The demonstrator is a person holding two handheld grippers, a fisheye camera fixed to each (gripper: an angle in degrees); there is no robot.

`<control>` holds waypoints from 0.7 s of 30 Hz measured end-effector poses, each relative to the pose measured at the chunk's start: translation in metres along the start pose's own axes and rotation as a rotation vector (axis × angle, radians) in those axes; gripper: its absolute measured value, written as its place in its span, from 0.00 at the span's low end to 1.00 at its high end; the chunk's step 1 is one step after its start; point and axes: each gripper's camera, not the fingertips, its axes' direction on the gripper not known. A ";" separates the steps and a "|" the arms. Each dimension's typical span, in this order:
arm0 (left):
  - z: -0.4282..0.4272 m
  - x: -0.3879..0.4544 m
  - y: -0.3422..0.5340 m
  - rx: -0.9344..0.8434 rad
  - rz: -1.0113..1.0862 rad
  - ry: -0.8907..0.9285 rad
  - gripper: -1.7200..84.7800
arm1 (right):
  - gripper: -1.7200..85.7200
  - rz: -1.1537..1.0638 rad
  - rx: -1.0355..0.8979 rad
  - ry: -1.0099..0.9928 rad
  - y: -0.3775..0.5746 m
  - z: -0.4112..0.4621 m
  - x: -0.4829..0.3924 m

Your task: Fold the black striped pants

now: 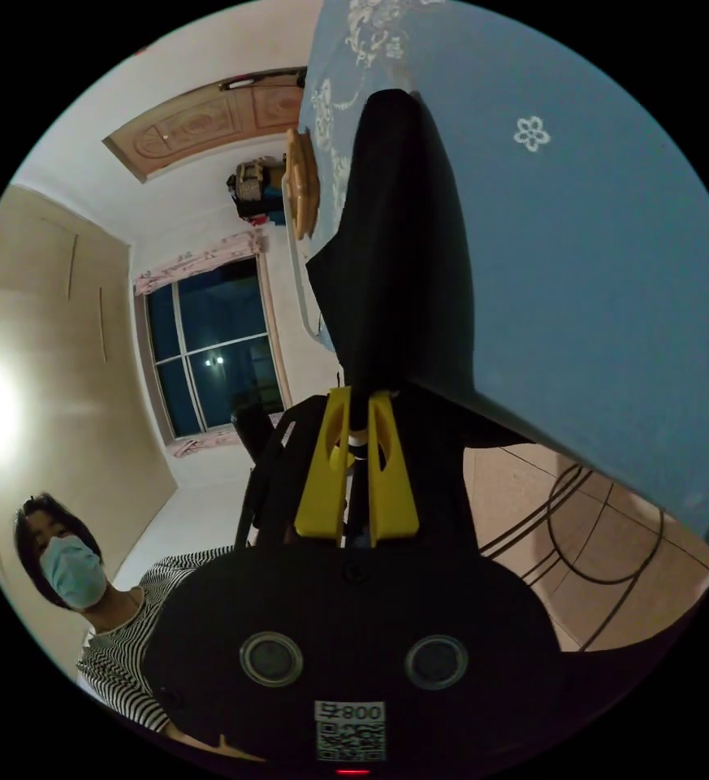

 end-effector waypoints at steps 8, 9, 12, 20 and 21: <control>-0.086 -0.093 0.042 0.291 -0.291 0.189 0.11 | 0.04 -0.080 0.026 -0.111 0.004 0.006 -0.060; -0.094 -0.107 0.047 0.341 -0.339 0.234 0.12 | 0.04 -0.089 0.026 -0.125 0.005 0.008 -0.069; -0.107 -0.134 0.056 0.458 -0.424 0.325 0.14 | 0.04 -0.101 0.026 -0.145 0.009 0.012 -0.090; -0.113 -0.175 0.058 0.633 -0.568 0.541 0.20 | 0.03 -0.122 0.028 -0.156 0.019 0.019 -0.140; -0.116 -0.178 0.058 0.664 -0.581 0.548 0.21 | 0.03 -0.130 0.023 -0.146 0.022 0.020 -0.149</control>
